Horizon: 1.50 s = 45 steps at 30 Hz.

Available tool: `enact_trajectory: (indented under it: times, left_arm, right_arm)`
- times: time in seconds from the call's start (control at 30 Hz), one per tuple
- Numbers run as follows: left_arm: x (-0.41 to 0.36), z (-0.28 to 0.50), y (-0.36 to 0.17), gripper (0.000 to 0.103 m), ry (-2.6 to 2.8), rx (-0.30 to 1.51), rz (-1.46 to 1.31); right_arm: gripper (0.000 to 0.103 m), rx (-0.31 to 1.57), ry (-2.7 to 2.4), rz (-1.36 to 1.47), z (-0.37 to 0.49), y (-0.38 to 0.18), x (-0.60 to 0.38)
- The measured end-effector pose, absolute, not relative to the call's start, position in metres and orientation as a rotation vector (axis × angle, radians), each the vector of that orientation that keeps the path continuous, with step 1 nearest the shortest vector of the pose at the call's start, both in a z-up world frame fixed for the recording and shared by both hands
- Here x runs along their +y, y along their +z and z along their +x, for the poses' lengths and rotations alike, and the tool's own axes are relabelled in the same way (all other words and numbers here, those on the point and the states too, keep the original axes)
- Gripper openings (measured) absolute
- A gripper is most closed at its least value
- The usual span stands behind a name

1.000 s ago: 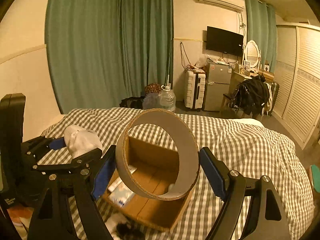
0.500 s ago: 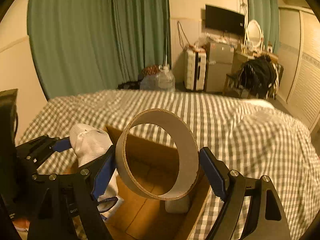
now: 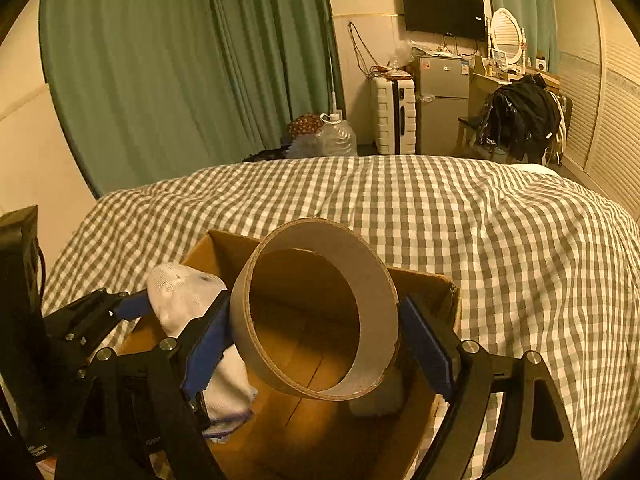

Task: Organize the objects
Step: 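Carry sock and tape roll over the box and release them inside, then move both tools back toward the remaining items beside the box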

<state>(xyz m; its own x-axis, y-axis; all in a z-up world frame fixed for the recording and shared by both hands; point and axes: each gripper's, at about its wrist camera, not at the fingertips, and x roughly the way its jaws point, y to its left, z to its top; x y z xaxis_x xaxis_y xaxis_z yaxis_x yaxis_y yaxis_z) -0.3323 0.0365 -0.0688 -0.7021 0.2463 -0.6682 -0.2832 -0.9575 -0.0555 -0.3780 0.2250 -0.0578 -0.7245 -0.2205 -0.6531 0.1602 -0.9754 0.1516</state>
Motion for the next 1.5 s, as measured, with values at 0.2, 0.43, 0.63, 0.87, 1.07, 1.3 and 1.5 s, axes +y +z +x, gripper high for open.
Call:
enact_trajectory:
  times: [0.2,0.43,0.63,0.87,1.07,1.3,1.5]
  left_arm:
    - [0.033,-0.319,-0.06,0.084,2.697,0.099,-0.969]
    - [0.027,-0.293,-0.042,0.084,2.762,0.141,-0.933]
    - [0.018,-0.259,-0.015,0.084,2.811,0.126,-0.912]
    - [0.01,-0.209,0.016,0.084,2.861,0.155,-0.861]
    - [0.0,-0.162,0.038,0.084,2.907,0.131,-0.79]
    - [-0.012,-0.124,0.052,0.084,2.936,0.083,-0.74]
    - [-0.022,-0.116,0.031,0.084,2.948,0.051,-0.76]
  right_arm:
    - [0.092,-0.085,-2.808,0.971,-0.365,-0.046,0.224]
    - [0.092,-0.089,-2.87,0.905,-0.346,-0.029,0.23]
    - [0.092,-0.028,-2.896,0.826,-0.303,-0.005,0.222]
    - [0.092,0.0,-2.922,0.726,-0.235,0.033,0.218]
    - [0.092,0.049,-2.946,0.658,-0.184,0.061,0.212]
    - [0.092,0.096,-2.959,0.555,-0.129,0.084,0.204]
    - [0.096,0.098,-2.956,0.547,-0.113,0.066,0.2]
